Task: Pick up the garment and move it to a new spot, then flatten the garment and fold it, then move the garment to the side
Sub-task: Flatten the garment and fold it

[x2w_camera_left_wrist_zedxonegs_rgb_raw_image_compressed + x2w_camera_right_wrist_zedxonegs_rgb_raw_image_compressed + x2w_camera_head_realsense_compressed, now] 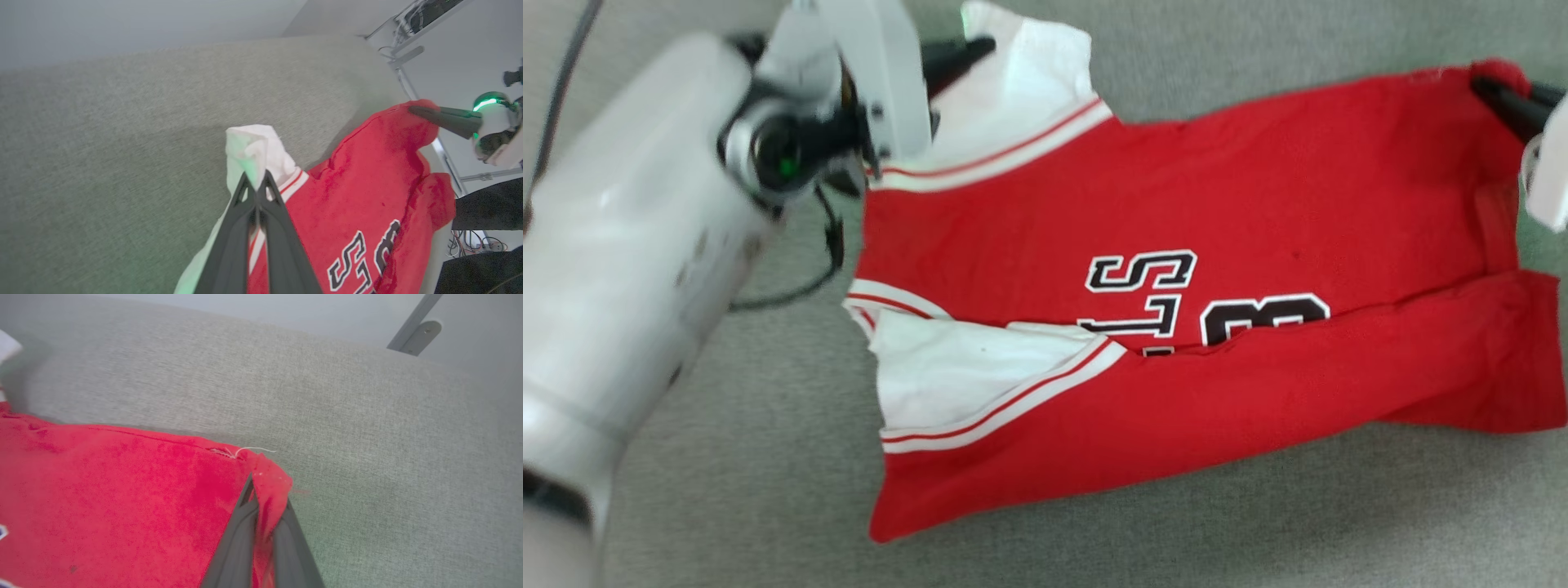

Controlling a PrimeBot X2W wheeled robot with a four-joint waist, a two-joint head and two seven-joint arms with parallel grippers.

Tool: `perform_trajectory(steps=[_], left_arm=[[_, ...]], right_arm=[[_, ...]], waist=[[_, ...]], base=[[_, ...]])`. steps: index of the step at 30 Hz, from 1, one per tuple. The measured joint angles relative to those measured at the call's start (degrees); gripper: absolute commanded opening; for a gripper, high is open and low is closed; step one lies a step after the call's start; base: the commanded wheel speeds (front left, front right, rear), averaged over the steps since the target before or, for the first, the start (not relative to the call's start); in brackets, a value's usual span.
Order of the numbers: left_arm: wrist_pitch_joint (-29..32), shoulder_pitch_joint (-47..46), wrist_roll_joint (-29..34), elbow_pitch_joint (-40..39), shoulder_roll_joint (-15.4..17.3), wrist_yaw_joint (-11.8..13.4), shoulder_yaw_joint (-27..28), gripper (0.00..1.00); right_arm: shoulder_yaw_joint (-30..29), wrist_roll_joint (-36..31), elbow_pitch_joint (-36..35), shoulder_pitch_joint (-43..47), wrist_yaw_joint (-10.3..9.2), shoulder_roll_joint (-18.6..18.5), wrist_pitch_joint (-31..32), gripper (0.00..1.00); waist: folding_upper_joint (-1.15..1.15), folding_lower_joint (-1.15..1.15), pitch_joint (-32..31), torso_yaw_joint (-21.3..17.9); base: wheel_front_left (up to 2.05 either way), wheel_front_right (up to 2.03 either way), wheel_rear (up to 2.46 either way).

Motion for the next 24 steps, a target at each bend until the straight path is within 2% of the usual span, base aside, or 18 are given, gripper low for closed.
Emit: perform_trajectory(steps=[4, 10, 16, 19, 24], left_arm=[[-4.15, 6.03, -1.07, -11.20, 4.85, 0.00, -0.21, 0.00], [-13.82, 17.36, -0.03, -28.63, 13.38, -0.01, -1.60, 0.00], [-23.51, 30.08, 0.96, -38.90, 20.06, -0.01, -3.13, 0.00], [-27.54, 35.65, 1.38, -42.24, 22.06, 0.04, -3.92, 0.00], [-32.48, 40.91, 2.13, -43.94, 21.86, 1.11, -4.82, 0.00]], right_arm=[[1.32, 1.68, -4.65, 4.71, 0.00, -4.35, -1.62, 0.00], [1.21, 3.52, -11.31, 14.11, 0.00, -10.54, -4.33, 0.00], [-2.67, 6.00, -15.57, 25.73, 0.00, -14.50, -9.40, 0.00], [-4.78, 6.39, -16.56, 31.47, 0.00, -15.88, -10.62, 0.00], [-8.43, 6.87, -17.50, 38.85, 0.00, -15.86, -11.99, 0.00]], waist=[[0.00, 0.00, -3.92, 1.11], [0.00, 0.00, -8.82, 3.31], [0.00, 0.00, -11.75, 6.16], [0.00, 0.00, -12.67, 7.33], [0.00, 0.00, -12.82, 8.74]], base=[[0.00, 0.00, 0.00], [0.00, 0.00, 0.00], [0.00, 0.00, 0.00], [0.00, 0.00, 0.00], [0.00, 0.00, 0.00]])
